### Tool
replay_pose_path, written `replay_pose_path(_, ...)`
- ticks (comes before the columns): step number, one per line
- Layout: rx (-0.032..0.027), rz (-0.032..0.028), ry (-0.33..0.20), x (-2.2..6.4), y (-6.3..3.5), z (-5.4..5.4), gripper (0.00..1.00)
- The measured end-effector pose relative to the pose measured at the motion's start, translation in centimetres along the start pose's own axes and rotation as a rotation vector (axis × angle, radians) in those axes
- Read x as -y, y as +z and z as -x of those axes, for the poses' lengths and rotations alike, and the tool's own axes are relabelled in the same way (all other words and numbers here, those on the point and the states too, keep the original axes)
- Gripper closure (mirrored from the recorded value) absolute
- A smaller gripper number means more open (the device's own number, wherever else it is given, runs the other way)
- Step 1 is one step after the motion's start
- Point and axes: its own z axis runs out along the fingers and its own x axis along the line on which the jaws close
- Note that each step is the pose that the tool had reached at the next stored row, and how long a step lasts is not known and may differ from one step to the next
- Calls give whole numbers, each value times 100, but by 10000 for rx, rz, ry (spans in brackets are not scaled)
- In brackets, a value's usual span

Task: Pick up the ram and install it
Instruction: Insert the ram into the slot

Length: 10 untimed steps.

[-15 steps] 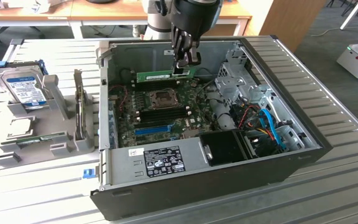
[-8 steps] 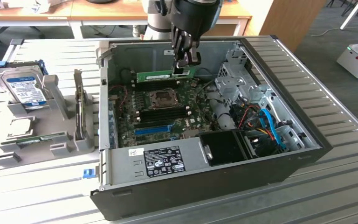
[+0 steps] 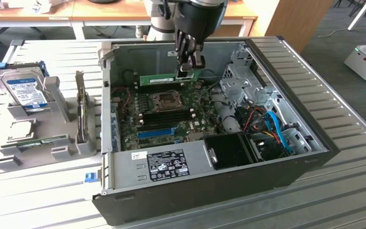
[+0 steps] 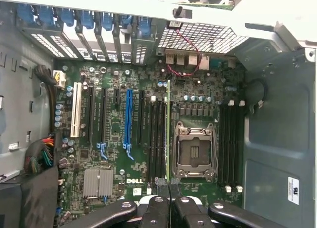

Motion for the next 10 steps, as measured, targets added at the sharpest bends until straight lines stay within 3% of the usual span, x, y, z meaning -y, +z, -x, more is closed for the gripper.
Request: replay_pose_path(10, 0, -13, -1, 11, 180, -24, 88)
